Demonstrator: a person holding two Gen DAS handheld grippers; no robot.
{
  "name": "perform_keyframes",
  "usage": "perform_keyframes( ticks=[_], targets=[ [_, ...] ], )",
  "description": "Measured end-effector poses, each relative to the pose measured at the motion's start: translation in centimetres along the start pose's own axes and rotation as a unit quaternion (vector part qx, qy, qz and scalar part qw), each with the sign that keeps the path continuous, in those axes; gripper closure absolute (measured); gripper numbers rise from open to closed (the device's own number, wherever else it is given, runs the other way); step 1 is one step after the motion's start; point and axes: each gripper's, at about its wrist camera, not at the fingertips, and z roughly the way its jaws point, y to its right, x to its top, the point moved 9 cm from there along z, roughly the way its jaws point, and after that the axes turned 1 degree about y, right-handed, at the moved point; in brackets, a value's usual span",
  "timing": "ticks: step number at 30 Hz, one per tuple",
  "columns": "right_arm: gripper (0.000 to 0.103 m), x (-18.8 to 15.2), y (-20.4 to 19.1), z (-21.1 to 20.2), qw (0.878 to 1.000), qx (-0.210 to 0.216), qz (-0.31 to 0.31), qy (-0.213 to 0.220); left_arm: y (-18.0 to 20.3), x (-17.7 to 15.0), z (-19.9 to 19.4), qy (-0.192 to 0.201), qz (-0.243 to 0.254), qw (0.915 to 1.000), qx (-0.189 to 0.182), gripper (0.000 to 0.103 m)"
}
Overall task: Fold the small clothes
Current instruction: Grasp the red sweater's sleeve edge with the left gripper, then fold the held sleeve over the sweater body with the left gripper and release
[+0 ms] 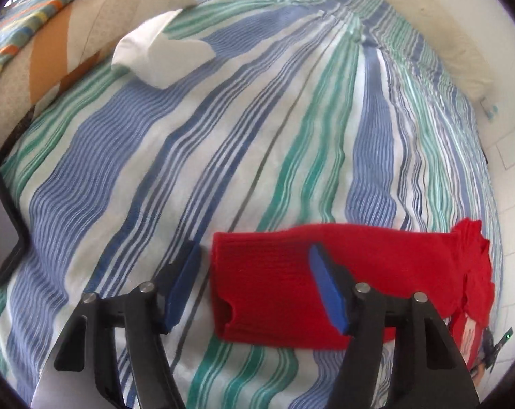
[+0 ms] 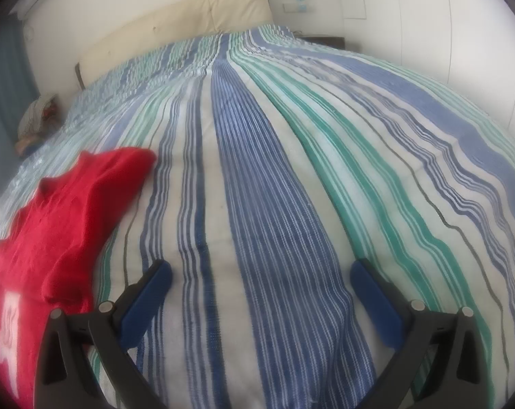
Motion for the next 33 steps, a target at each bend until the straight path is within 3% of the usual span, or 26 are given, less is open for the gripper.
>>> perform_keyframes(
  ticks=[2, 3, 6, 8, 11, 14, 17, 20, 23, 27, 29, 30, 31, 33],
  targets=[
    [0.0, 0.0, -0.1, 0.0, 1.0, 0.001, 0.001, 0.0, 0.9, -0.4, -0.3, -0.001, 0.022, 0.9998, -0.001, 0.073],
    [0.0, 0.0, 0.0, 0.0, 1.0, 0.0, 0.0, 0.0, 1.1, -0.4, -0.7, 0.002, 0.031, 0.9995, 0.012, 0.095],
    [0.0, 0.0, 0.0, 0.0, 1.0, 0.0, 0.0, 0.0, 2.1, 0.2, -3.2, 0.017, 0.038, 0.9991, 0.005, 0.1],
    [0.0, 0.0, 0.0, 0.0, 1.0, 0.001, 0.001, 0.001, 4.1, 1.0, -5.9, 0.032, 0.043, 0.9983, -0.021, 0.1],
    [0.0, 0.1, 0.0, 0.0, 1.0, 0.003, 0.002, 0.001, 10.7, 2.3, -10.6, 0.059, 0.075, 0.9919, -0.084, 0.1],
    [0.0, 0.1, -0.1, 0.0, 1.0, 0.004, 0.003, 0.001, 19.8, 2.4, -14.9, 0.078, 0.129, 0.9774, -0.148, 0.1],
    [0.0, 0.1, -0.1, 0.0, 1.0, 0.005, 0.003, 0.002, 29.4, 1.5, -17.3, 0.081, 0.184, 0.9578, -0.206, 0.1],
    [0.0, 0.1, 0.0, -0.1, 1.0, 0.009, 0.006, 0.004, 38.5, -0.6, -17.5, 0.059, 0.23, 0.9365, -0.258, 0.1],
    [0.0, 0.2, 0.1, -0.2, 1.0, 0.017, 0.012, 0.006, 45.9, -3.8, -16.0, 0.045, 0.284, 0.9178, -0.273, 0.1],
    [0.0, 0.2, 0.0, -0.2, 1.0, 0.023, 0.017, 0.009, 51.9, -9.4, -10.7, -0.009, 0.324, 0.9029, -0.282, 0.099],
    [0.0, 0.3, 0.0, -0.2, 0.999, 0.026, 0.019, 0.01, 52.6, -11.8, -6.7, -0.03, 0.34, 0.9058, -0.251, 0.09],
    [0.0, 0.2, 0.1, -0.3, 0.999, 0.028, 0.02, 0.011, 52.4, -12.9, -5.0, -0.042, 0.34, 0.9102, -0.232, 0.069],
    [0.0, 0.2, 0.1, -0.3, 0.999, 0.031, 0.023, 0.012, 51.7, -13.7, -3.6, -0.055, 0.333, 0.915, -0.221, 0.055],
    [0.0, 0.3, 0.2, -0.4, 0.999, 0.038, 0.028, 0.014, 49.8, -14.6, -2.2, -0.064, 0.319, 0.9213, -0.213, 0.049]
  ],
)
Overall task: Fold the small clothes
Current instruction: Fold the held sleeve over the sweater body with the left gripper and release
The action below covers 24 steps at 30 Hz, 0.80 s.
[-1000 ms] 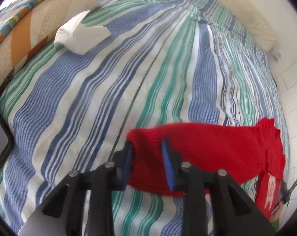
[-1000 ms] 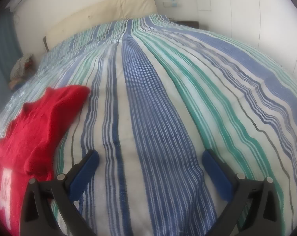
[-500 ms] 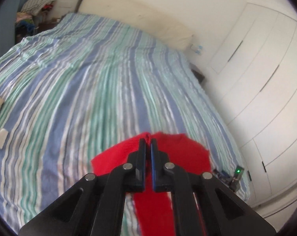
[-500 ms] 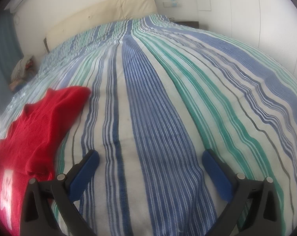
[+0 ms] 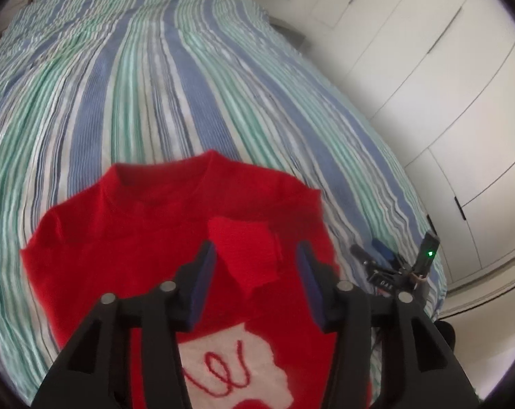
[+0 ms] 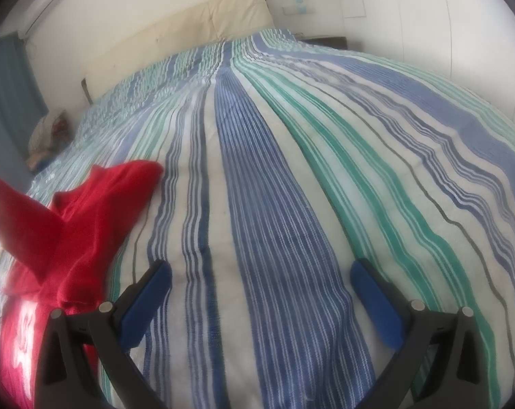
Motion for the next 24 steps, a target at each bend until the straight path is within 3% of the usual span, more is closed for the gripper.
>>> perform_keyframes(
  ticks=[2, 4, 6, 8, 9, 13, 19, 24],
  targets=[
    [0.0, 0.0, 0.1, -0.1, 1.0, 0.005, 0.004, 0.002, -2.0, -1.7, 0.1, 0.001, -0.007, 0.9995, 0.031, 0.038],
    [0.0, 0.0, 0.1, -0.1, 1.0, 0.007, 0.006, 0.003, -4.9, -2.9, 0.3, 0.013, 0.002, 0.9948, 0.101, 0.019],
    [0.0, 0.0, 0.1, -0.1, 1.0, 0.007, 0.006, 0.003, -9.3, -4.7, 1.1, -0.001, 0.002, 0.9813, 0.192, 0.018],
    [0.0, 0.0, 0.1, 0.0, 1.0, 0.005, 0.005, 0.001, -13.5, -7.2, 1.6, -0.032, -0.013, 0.9665, 0.254, 0.024],
    [0.0, 0.0, 0.2, 0.0, 1.0, 0.005, 0.005, 0.001, -14.8, -8.2, 1.3, -0.037, -0.023, 0.9639, 0.263, 0.028],
    [0.0, 0.1, 0.2, -0.2, 1.0, 0.015, 0.012, 0.005, -16.7, -10.0, -2.8, -0.004, -0.066, 0.9674, 0.245, 0.025],
    [0.0, 0.1, 0.2, -0.1, 1.0, 0.014, 0.011, 0.005, -15.6, -11.6, -7.6, 0.053, -0.046, 0.9697, 0.234, 0.016],
    [0.0, 0.0, 0.2, -0.1, 1.0, 0.011, 0.008, 0.003, -16.0, -12.4, -8.6, 0.076, -0.048, 0.9687, 0.232, 0.015]
  ],
)
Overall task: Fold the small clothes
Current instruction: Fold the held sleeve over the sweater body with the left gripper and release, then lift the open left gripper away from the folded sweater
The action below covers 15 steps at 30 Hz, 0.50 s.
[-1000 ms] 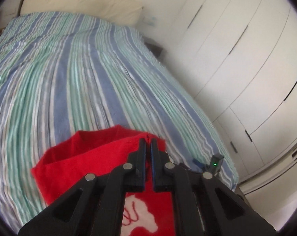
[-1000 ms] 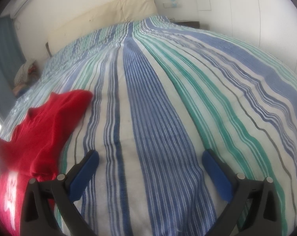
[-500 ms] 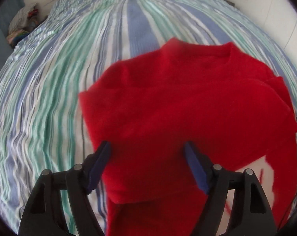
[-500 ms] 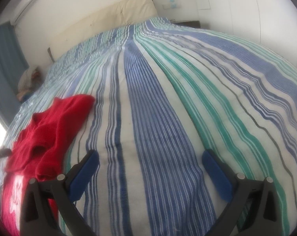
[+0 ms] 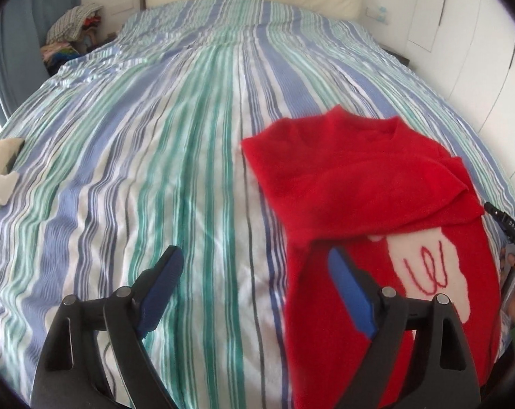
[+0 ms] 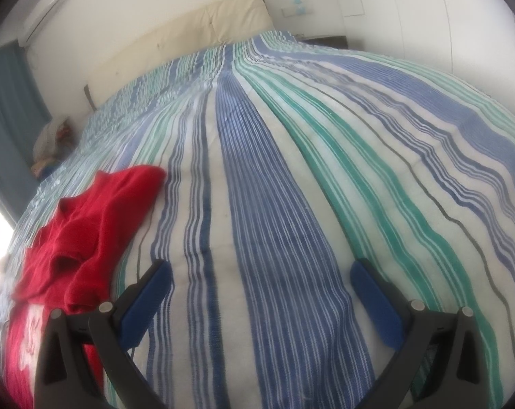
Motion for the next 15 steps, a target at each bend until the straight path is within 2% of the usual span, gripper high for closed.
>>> perform_keyframes(
  ticks=[6, 11, 15],
  targets=[
    [0.0, -0.1, -0.1, 0.1, 1.0, -0.008, -0.007, -0.003, -0.8, -1.1, 0.0, -0.002, 0.024, 0.9997, 0.011, 0.015],
    [0.0, -0.2, -0.2, 0.2, 1.0, -0.015, -0.012, -0.006, -2.1, -1.4, -0.2, -0.003, 0.011, 0.9998, 0.015, 0.015],
    [0.0, -0.2, -0.3, 0.3, 1.0, -0.017, -0.014, -0.006, -3.9, -0.5, -0.6, 0.008, 0.009, 0.9989, 0.046, 0.015]
  ],
)
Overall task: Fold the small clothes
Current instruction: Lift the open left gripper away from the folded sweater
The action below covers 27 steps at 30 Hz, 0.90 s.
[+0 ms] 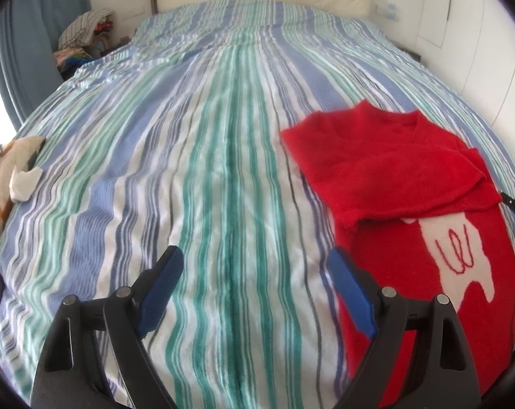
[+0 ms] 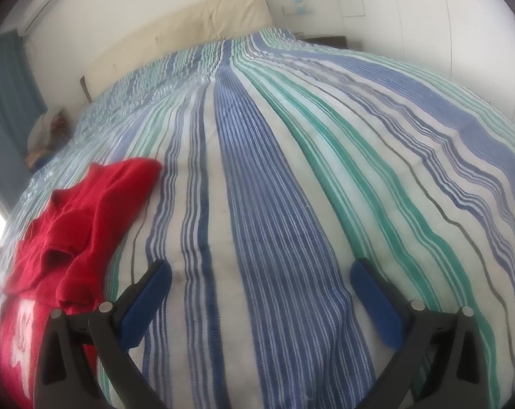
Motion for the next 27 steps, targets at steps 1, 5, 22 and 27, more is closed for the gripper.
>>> perform_keyframes(
  ticks=[1, 5, 22, 27],
  targets=[
    [0.0, 0.0, 0.0, 0.0, 1.0, 0.0, 0.0, 0.0, -0.5, 0.3, 0.0, 0.005, -0.002, 1.0, 0.007, 0.014],
    [0.0, 0.0, 0.0, 0.0, 1.0, 0.0, 0.0, 0.0, -0.7, 1.1, 0.4, 0.011, 0.001, 0.9999, -0.003, 0.01],
    [0.001, 2.7, -13.4, -5.2, 0.979, 0.077, -0.187, -0.005, -2.9, -2.5, 6.0, 0.01, -0.071, 0.997, -0.031, 0.006],
    [0.016, 0.6, -17.1, 0.6, 0.95, -0.008, -0.312, -0.028, -2.9, -2.8, 6.1, 0.009, -0.065, 0.9973, -0.034, 0.005]
  ],
)
